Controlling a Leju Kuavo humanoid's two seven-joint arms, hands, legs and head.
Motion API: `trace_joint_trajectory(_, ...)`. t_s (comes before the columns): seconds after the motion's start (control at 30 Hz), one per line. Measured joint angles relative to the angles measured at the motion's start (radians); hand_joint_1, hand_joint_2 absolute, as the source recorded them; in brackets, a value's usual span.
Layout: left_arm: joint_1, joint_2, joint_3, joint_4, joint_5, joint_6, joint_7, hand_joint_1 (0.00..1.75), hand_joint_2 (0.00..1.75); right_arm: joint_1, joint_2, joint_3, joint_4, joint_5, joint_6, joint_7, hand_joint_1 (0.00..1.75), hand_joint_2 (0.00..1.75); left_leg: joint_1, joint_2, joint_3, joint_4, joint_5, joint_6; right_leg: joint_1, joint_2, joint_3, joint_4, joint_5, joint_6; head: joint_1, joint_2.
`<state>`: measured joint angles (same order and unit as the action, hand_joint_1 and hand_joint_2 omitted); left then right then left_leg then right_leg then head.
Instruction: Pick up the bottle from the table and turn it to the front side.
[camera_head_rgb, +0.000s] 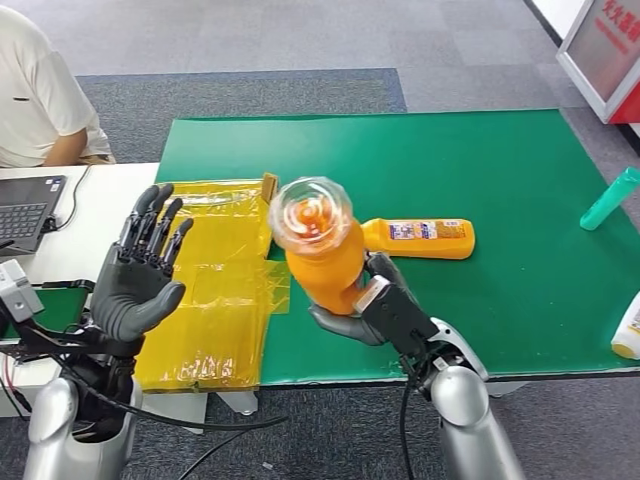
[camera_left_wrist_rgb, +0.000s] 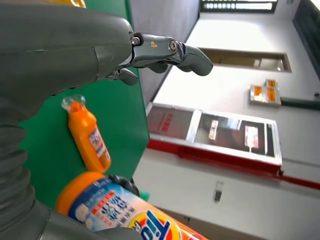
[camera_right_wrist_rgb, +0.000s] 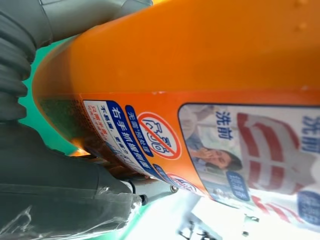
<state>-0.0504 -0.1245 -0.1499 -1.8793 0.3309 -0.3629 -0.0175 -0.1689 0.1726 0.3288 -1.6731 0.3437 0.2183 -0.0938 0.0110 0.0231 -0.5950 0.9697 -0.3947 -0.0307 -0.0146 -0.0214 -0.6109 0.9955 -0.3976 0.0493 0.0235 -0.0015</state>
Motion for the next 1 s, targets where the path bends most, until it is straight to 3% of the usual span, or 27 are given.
trace_joint_trajectory(0.33, -0.066, 0.022, -0.119, 0.043, 0.043, 0.000, 0.025, 0.00, 1.75, -0.026, 0.000, 0.090, 0.001, 0.102, -0.031, -0.020, 1.75, 1.75, 0.000, 0.000, 0.000, 0.000, 0.000, 0.000, 0.000, 0.000, 0.000, 0.000, 0.000, 0.000, 0.000, 0.000)
trace_joint_trajectory(0.63, -0.079, 0.038, -0.161, 0.054, 0.041, -0.001, 0.044, 0.00, 1.75, -0.033, 0.000, 0.111, 0.001, 0.139, -0.035, -0.018, 1.75, 1.75, 0.000, 0.000, 0.000, 0.000, 0.000, 0.000, 0.000, 0.000, 0.000, 0.000, 0.000, 0.000, 0.000, 0.000)
trace_joint_trajectory(1.0, -0.105, 0.071, -0.314, 0.054, -0.058, -0.019, 0.080, 0.00, 1.75, -0.072, 0.001, 0.113, 0.031, 0.169, -0.042, 0.001, 1.75, 1.75, 0.000, 0.000, -0.001, 0.000, 0.000, 0.000, 0.000, 0.000, -0.001, 0.000, 0.000, 0.000, 0.000, 0.000)
